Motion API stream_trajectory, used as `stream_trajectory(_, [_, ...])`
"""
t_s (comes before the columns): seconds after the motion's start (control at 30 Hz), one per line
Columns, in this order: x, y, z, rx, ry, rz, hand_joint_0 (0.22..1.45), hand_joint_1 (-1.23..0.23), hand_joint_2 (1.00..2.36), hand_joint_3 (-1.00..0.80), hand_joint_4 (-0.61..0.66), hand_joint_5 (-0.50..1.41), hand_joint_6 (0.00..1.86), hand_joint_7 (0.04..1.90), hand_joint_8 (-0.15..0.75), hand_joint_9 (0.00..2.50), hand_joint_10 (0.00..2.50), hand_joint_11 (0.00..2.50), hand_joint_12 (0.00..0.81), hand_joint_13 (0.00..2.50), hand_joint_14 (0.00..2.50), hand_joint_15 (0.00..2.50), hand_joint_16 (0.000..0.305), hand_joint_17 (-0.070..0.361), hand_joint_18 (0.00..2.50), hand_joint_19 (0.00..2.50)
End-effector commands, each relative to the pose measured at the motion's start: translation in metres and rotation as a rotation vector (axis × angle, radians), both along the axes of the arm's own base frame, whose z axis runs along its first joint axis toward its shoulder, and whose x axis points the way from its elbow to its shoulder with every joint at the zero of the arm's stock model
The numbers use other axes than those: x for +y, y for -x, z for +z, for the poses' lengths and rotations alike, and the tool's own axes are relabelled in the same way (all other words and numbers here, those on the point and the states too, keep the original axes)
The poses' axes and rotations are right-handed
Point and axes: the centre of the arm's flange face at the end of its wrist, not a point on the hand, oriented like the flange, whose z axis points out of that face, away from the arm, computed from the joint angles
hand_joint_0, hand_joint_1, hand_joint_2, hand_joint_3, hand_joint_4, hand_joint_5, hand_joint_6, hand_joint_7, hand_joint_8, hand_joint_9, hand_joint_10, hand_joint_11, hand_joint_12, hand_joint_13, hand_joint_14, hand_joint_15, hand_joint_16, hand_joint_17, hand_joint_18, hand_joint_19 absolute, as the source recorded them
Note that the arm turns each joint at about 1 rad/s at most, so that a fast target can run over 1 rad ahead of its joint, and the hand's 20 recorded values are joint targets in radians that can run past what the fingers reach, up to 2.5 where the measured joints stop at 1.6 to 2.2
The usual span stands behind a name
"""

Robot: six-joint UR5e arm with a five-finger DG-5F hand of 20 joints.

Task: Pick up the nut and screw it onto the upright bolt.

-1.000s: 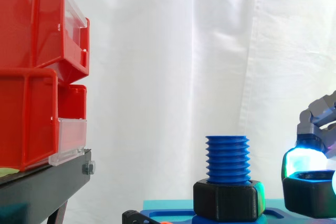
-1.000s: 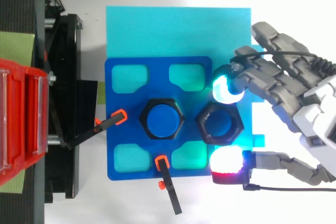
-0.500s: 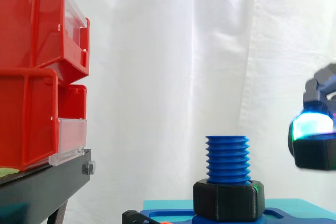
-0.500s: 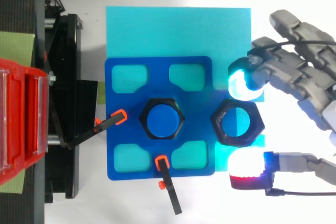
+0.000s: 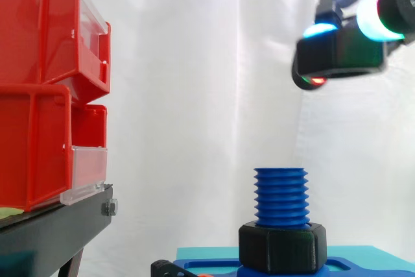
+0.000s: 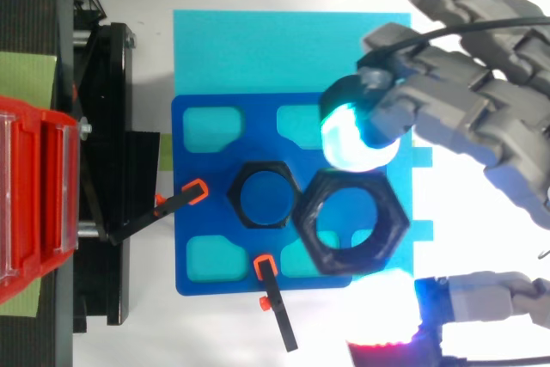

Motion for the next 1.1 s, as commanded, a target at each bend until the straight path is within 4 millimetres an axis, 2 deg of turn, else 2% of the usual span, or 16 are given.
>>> stream_trajectory(0.0, [0.006, -0.017, 0.003, -0.072, 0.033, 0.156, 0.58, -0.67, 1.0, -0.5, 0.31, -0.19, 0.68, 1.08, 0.315, 0.46, 0.0, 0.0, 0.356, 0.48, 0.0, 0.0, 0.044, 0.1, 0.45, 0.0])
stream_trajectory(0.13, [-0.002, -0.031, -0.012, -0.093, 0.042, 0.226, 0.57, -0.67, 1.0, -0.5, 0.31, -0.19, 0.68, 1.08, 0.315, 0.46, 0.0, 0.0, 0.357, 0.48, 0.0, 0.0, 0.044, 0.1, 0.44, 0.0])
stream_trajectory(0.17, [-0.004, -0.035, -0.023, -0.082, 0.048, 0.238, 0.58, -0.67, 1.0, -0.5, 0.31, -0.19, 0.68, 1.08, 0.316, 0.46, 0.0, 0.0, 0.357, 0.48, 0.0, 0.0, 0.044, 0.1, 0.44, 0.0])
stream_trajectory(0.33, [-0.015, -0.045, -0.038, -0.103, 0.029, 0.273, 0.58, -0.67, 1.0, -0.5, 0.31, -0.19, 0.68, 1.09, 0.317, 0.46, 0.0, 0.0, 0.357, 0.48, 0.0, 0.0, 0.045, 0.1, 0.44, 0.0])
stream_trajectory(0.37, [-0.017, -0.049, -0.048, -0.097, 0.023, 0.271, 0.57, -0.67, 1.0, -0.5, 0.31, -0.19, 0.68, 1.09, 0.317, 0.46, 0.0, 0.0, 0.357, 0.48, 0.0, 0.0, 0.045, 0.1, 0.44, 0.0])
stream_trajectory(1.07, [-0.045, -0.046, -0.065, -0.011, 0.017, 0.272, 0.58, -0.66, 1.0, -0.49, 0.31, -0.18, 0.68, 1.1, 0.318, 0.46, 0.0, 0.0, 0.355, 0.47, 0.0, 0.0, 0.044, 0.1, 0.44, 0.01])
